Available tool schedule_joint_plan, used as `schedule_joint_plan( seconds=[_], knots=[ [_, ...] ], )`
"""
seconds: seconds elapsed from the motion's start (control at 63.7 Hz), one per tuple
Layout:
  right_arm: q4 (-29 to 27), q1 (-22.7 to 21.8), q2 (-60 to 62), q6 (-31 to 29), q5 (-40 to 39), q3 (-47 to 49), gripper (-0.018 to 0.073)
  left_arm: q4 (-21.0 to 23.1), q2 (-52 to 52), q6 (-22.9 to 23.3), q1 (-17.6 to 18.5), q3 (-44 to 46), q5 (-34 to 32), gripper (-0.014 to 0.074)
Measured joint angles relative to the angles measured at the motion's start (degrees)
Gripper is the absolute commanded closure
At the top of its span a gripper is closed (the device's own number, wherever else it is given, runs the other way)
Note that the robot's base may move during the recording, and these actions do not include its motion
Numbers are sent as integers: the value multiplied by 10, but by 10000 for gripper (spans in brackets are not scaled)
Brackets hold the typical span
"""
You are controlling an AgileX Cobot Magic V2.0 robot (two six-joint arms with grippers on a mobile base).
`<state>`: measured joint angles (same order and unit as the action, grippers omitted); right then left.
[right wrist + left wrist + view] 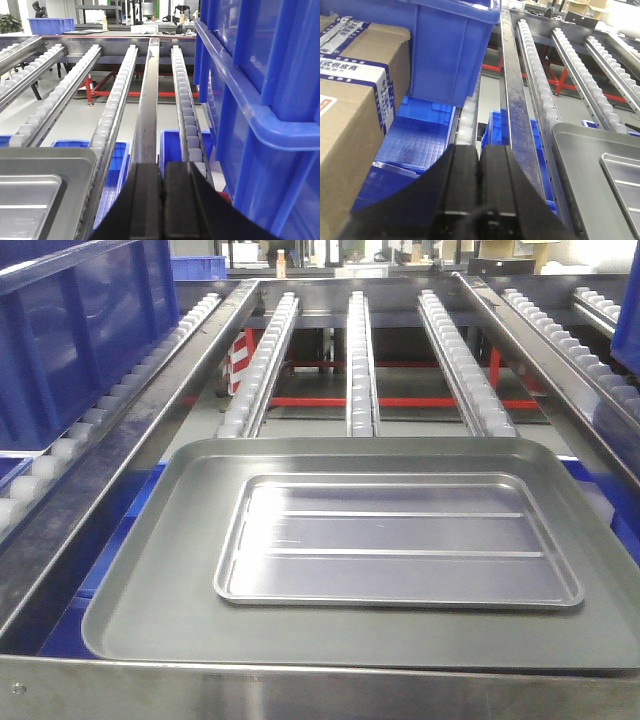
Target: Grab silver tray and place in blue box
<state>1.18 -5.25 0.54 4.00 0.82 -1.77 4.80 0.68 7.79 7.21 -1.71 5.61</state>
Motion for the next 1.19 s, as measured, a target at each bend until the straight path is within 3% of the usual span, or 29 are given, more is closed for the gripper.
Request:
schedule_joint_plan(
  seconds=[0.33, 0.864, 0.989, 1.099, 1.193],
  knots=[
    [0, 0, 0, 0, 0, 0, 501, 0, 0, 0, 0, 0, -1, 692],
    [0, 0, 0, 0, -32, 0, 501, 0, 0, 0, 0, 2, -81, 692],
    [-7, 0, 0, 12, -55, 7, 501, -17, -1, 0, 0, 56, -51, 690],
    [-12, 0, 0, 26, -8, 67, 499, -67, -34, 0, 0, 132, 8, 669],
    [-12, 1, -22, 30, 34, 133, 467, -87, -88, 0, 4, 186, 39, 595]
  ],
)
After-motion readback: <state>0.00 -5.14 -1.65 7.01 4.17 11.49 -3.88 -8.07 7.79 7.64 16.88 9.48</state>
